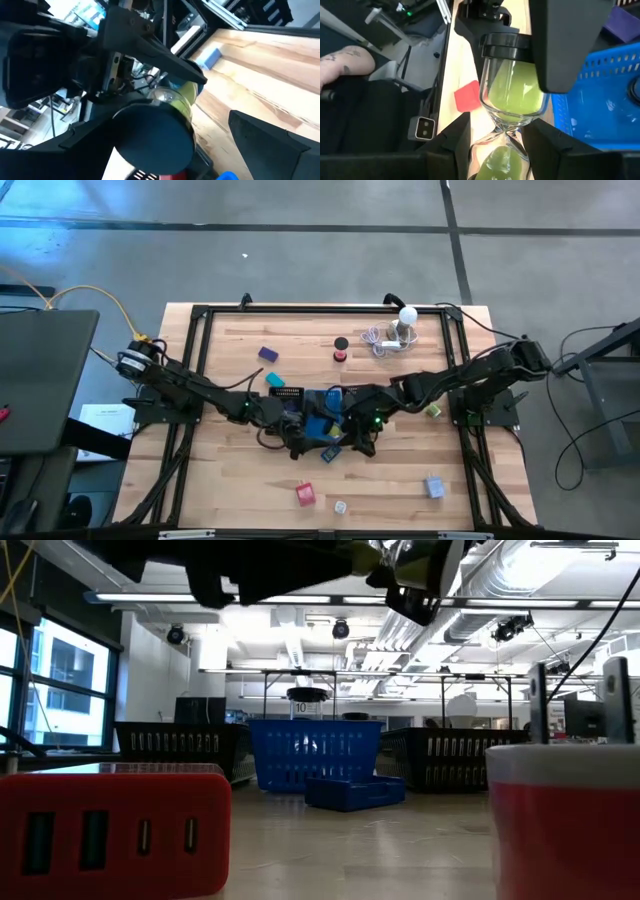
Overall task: Pick & Place Office items
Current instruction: Put the green hourglass into the blue bin
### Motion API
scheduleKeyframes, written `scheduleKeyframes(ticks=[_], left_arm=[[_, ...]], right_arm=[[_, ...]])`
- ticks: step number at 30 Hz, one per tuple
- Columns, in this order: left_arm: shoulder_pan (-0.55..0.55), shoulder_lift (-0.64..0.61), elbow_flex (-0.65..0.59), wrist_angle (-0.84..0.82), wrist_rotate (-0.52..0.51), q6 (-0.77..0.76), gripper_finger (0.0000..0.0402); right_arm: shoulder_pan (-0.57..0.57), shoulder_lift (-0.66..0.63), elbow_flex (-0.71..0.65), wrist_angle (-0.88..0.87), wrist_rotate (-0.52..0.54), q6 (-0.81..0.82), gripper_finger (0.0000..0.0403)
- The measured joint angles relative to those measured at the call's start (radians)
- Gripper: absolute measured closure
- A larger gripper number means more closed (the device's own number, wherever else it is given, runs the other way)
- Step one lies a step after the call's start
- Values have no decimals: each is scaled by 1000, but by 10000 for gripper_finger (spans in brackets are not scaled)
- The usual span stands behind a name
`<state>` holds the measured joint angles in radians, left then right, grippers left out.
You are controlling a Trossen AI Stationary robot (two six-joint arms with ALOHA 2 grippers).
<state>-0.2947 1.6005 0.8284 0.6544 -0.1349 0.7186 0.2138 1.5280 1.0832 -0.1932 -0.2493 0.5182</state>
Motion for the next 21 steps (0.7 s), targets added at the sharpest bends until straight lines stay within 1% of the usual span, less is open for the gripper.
scheduleKeyframes(ticks=[11, 15, 21], left_arm=[[-22, 2, 0, 27, -1, 16, 38], [-24, 2, 0, 28, -2, 17, 58], [-24, 2, 0, 28, -2, 15, 106]], right_arm=[[0, 0, 0, -5, 3, -2, 263], [0, 0, 0, -6, 3, -2, 263], [0, 0, 0, -8, -6, -1, 263]])
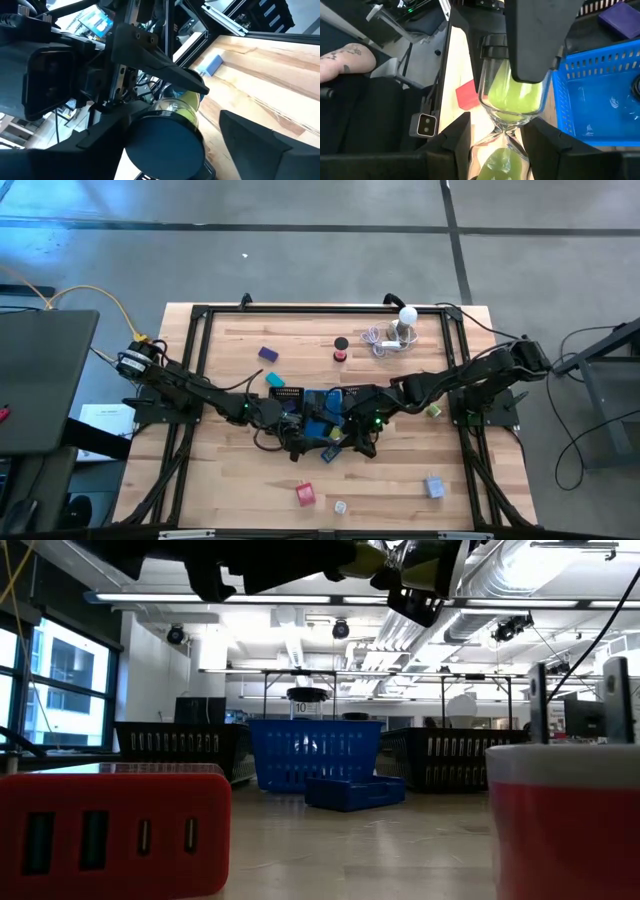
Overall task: Pick & Place Office items
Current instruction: Put the green hourglass into the blue bin
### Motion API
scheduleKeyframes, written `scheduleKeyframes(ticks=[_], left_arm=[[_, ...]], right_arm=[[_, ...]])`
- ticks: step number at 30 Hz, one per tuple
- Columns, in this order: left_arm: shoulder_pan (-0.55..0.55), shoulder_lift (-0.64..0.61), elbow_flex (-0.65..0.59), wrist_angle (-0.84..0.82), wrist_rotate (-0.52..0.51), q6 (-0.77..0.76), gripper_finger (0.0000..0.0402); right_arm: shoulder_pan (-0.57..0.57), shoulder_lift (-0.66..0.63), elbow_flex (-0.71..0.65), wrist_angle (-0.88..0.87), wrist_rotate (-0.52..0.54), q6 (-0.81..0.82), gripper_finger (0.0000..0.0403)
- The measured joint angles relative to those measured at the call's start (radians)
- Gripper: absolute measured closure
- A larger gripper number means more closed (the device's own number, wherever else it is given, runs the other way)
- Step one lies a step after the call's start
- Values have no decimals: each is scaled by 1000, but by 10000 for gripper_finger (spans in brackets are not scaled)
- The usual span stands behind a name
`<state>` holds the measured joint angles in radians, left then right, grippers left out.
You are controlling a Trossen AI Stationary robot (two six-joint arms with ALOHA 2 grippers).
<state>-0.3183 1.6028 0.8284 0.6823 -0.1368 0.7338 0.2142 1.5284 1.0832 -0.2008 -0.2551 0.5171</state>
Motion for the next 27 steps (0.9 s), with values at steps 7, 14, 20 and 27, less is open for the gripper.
scheduleKeyframes(ticks=[7, 14, 20, 27], left_arm=[[0, 0, 0, -3, 1, -57, 163], [-1, 0, 1, -19, 3, -53, 192], [-1, 0, 2, -21, 4, -50, 170], [-2, 0, 1, -33, 4, -51, 200]], right_arm=[[0, 0, 0, -3, -8, 2, 263], [-1, 1, 0, -2, -6, 3, 276], [-1, 2, 0, 1, -9, -13, 320], [0, 2, -2, -3, -13, -18, 331]])
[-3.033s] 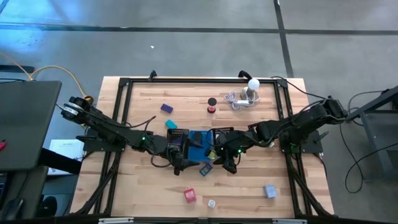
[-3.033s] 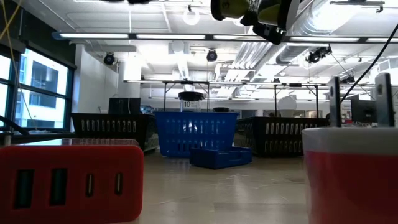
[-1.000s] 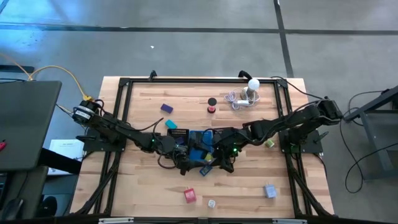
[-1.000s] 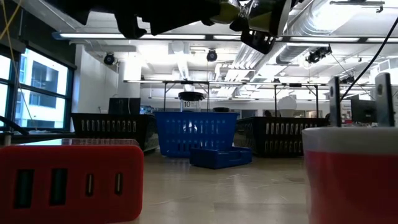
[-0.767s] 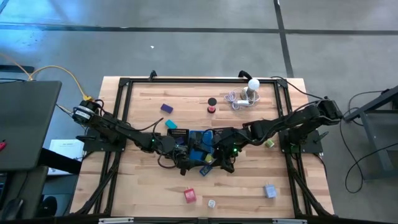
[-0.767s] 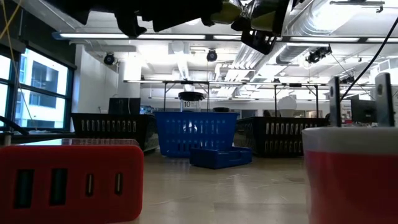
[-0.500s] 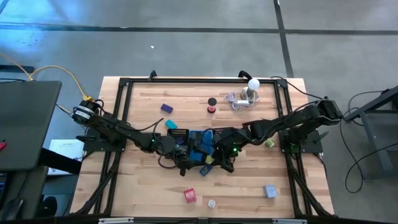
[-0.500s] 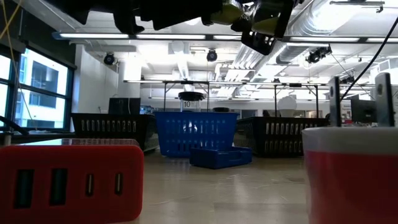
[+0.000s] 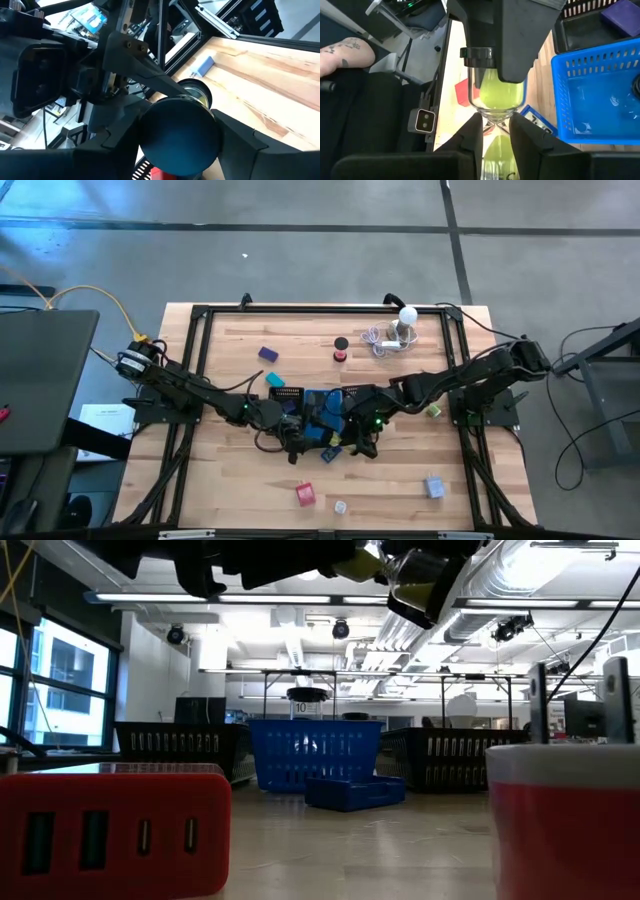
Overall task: Pick & Place Office items
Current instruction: Put the green hourglass into the blue bin
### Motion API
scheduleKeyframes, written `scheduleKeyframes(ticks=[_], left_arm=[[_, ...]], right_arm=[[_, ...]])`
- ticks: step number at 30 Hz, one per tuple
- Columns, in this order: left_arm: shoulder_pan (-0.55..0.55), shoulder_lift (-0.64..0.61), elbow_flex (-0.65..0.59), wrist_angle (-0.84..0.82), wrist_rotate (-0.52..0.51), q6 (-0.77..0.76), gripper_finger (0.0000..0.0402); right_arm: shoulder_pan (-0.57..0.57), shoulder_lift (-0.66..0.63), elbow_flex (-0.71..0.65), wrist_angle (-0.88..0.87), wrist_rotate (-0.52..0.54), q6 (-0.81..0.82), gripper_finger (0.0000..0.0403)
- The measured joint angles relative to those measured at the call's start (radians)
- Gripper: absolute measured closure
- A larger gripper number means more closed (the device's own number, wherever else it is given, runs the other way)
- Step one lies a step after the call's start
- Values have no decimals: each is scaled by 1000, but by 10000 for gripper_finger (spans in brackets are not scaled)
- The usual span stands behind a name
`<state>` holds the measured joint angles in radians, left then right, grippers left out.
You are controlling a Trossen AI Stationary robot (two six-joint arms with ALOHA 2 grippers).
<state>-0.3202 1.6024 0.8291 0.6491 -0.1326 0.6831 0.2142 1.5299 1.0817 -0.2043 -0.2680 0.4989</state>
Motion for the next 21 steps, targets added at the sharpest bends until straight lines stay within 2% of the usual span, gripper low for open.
scheduleKeyframes(ticks=[9, 12, 17, 21], left_arm=[[0, 0, -2, -3, -13, -3, 200], [-12, 0, -2, -14, -74, -9, 200], [-51, 2, -3, -39, -232, -80, 200], [-73, 2, -3, -69, -317, -127, 200]], right_arm=[[0, 0, 0, -5, 9, -2, 340], [0, -8, 0, -25, 54, -23, 340], [-1, -36, 0, -50, 169, -30, 341], [-2, -67, 2, -43, 207, -32, 341]])
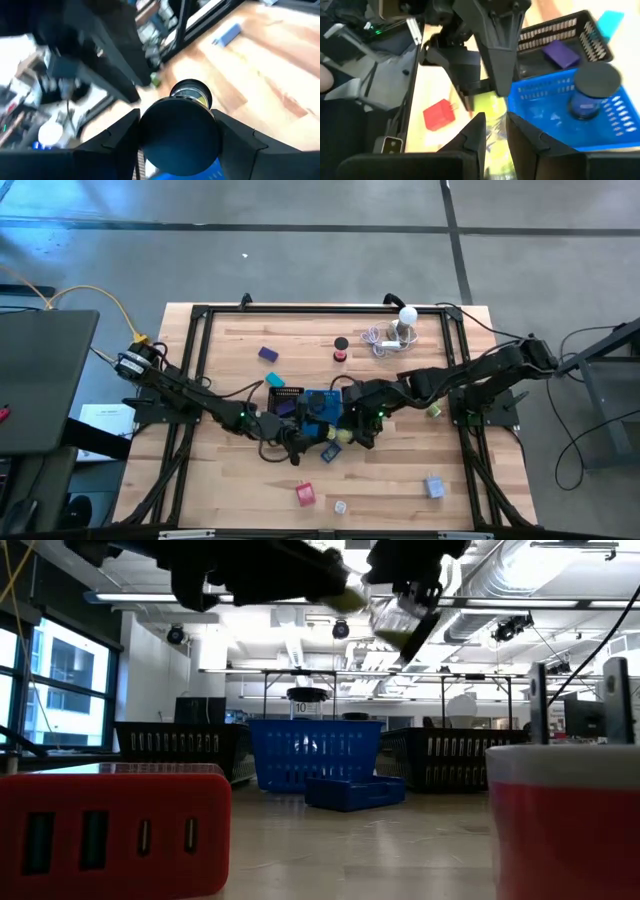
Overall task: Pick & Place Office items
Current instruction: Put the green hourglass into the blue bin
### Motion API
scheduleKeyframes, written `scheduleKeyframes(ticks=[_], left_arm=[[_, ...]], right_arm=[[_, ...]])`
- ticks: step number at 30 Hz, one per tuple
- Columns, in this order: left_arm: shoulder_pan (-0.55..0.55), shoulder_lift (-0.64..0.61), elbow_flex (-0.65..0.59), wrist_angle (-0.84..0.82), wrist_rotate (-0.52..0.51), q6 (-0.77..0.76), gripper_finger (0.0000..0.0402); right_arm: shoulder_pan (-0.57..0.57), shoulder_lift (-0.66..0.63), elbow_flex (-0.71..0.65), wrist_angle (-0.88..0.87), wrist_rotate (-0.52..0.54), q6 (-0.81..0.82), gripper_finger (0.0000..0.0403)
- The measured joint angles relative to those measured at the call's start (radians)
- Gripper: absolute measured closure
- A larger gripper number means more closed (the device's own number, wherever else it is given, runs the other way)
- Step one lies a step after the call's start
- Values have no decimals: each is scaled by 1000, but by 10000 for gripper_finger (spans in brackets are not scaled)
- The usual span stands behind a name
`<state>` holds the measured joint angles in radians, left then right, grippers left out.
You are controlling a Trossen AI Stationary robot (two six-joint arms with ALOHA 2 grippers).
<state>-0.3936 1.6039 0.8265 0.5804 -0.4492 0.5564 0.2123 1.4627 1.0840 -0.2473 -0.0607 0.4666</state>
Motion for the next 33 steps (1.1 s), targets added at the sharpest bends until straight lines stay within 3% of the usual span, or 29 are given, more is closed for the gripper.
scheduleKeyframes(ticks=[8, 12, 20, 23, 26, 29, 33], left_arm=[[-17, -34, 0, -74, -248, -163, 200], [-41, -78, 1, -103, -326, -164, 200], [-186, -271, 1, -311, -606, -203, 200], [-244, -348, 2, -405, -574, -315, 200], [-266, -424, 2, -526, -446, -461, 200], [-244, -490, 2, -600, -341, -610, 200], [-180, -529, 2, -656, -233, -659, 200]], right_arm=[[3, -31, 0, -15, 35, 0, 340], [3, -31, 0, -24, 30, 0, 340], [16, -30, 0, -34, 27, 2, 339], [23, -30, 0, -35, 26, 2, 339], [24, -30, 0, -35, 27, 3, 339], [24, -30, 0, -30, 28, 5, 339], [24, -30, 0, -24, 29, 11, 339]])
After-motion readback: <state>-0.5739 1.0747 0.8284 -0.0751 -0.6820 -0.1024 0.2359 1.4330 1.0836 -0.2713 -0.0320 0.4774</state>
